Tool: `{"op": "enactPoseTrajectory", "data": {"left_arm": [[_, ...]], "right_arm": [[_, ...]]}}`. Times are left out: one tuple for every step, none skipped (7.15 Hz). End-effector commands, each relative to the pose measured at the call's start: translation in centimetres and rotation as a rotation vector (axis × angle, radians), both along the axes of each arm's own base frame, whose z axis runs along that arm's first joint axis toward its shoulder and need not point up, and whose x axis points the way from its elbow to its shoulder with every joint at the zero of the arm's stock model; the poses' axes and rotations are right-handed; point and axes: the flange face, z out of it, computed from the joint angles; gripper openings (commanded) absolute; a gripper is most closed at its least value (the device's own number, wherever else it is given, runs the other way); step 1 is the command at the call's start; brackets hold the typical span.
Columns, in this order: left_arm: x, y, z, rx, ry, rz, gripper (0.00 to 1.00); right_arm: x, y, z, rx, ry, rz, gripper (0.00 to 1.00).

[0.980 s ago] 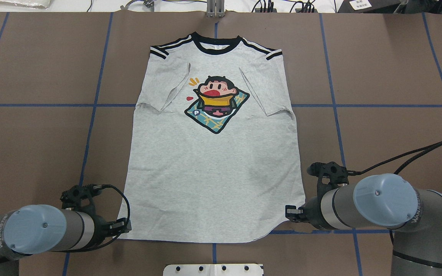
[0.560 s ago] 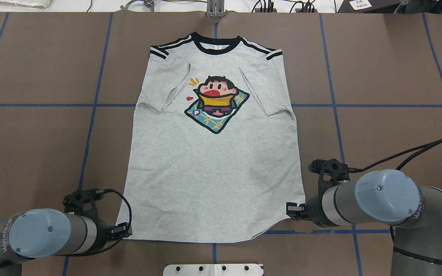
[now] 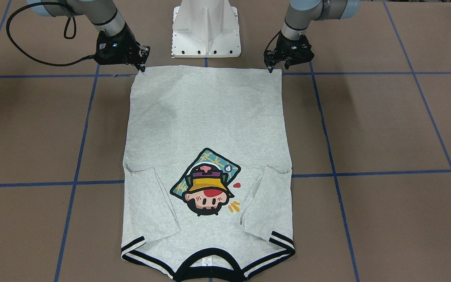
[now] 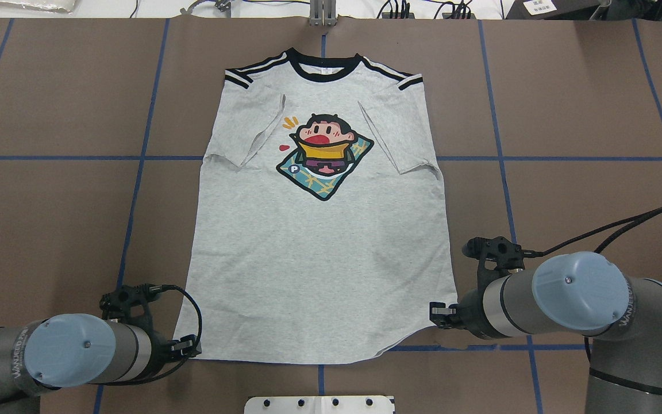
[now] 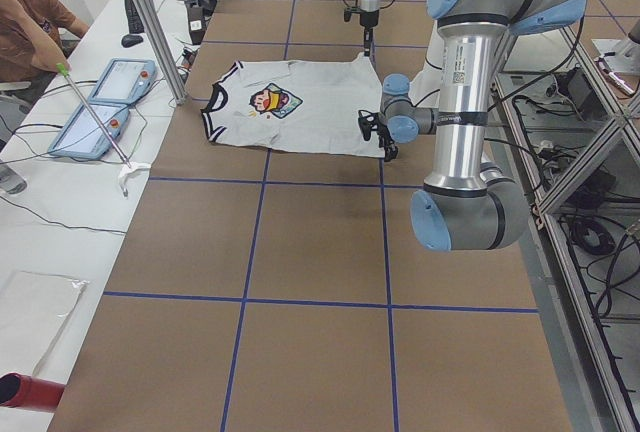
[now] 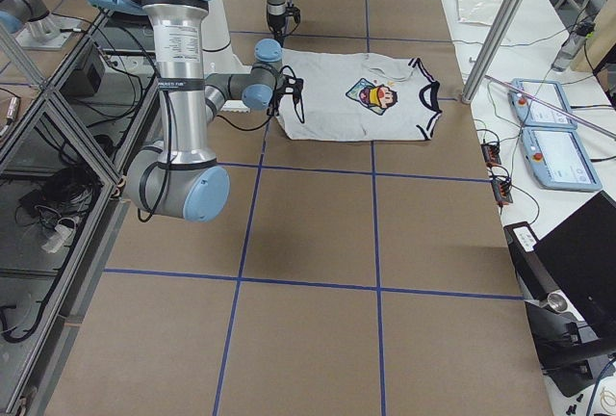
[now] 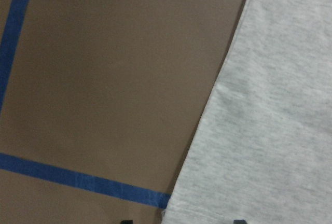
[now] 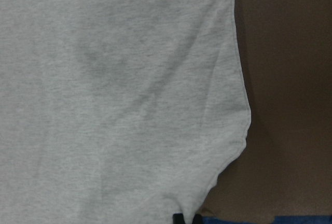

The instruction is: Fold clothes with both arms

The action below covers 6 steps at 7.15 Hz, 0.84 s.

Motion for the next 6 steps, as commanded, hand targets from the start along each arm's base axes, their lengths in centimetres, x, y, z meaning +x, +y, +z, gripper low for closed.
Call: {"op": "enactPoseTrajectory", "data": {"left_arm": [[0.15, -0.02, 0.11, -0.001, -0.004, 0.0, 0.71], [0.52, -0.09, 0.38, -0.001, -0.01, 0.001, 0.71], [0.56, -0.1, 0.46, -0.001, -0.011, 0.001, 0.67], [0.53, -0.09, 0.39, -0.001, -0.01, 0.001, 0.58], [0.6, -0.1, 0.1, -0.001, -0.005, 0.0, 0.5], [0.56, -0.1, 0.03, -0.001, -0.004, 0.0, 0.43]], "right_arm": [[0.02, -0.05, 0.03, -0.001, 0.0, 0.0, 0.0], [0.06, -0.13, 0.05, -0.001, 0.002, 0.003, 0.0], [0.06, -0.11, 0.05, -0.001, 0.002, 0.002, 0.0], [0.06, -0.13, 0.05, -0.001, 0.002, 0.003, 0.0], [0.06, -0.11, 0.05, -0.001, 0.002, 0.002, 0.0], [0.05, -0.13, 0.07, -0.001, 0.003, 0.003, 0.0]]}}
